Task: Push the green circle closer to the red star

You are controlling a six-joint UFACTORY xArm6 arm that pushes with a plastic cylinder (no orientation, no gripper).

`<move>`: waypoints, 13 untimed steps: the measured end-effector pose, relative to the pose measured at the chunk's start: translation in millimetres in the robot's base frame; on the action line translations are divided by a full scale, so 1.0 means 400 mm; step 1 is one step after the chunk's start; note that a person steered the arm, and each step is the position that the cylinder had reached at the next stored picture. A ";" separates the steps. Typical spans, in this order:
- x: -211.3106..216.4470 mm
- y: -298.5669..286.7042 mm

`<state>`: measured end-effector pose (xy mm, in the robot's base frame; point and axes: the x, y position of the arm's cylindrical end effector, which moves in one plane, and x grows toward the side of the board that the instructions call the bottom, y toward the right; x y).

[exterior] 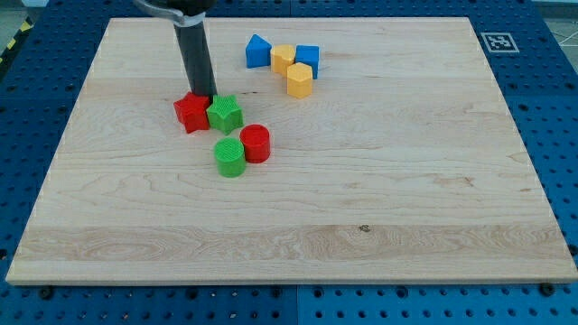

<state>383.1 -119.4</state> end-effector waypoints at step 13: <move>0.291 0.123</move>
<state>499.7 -70.0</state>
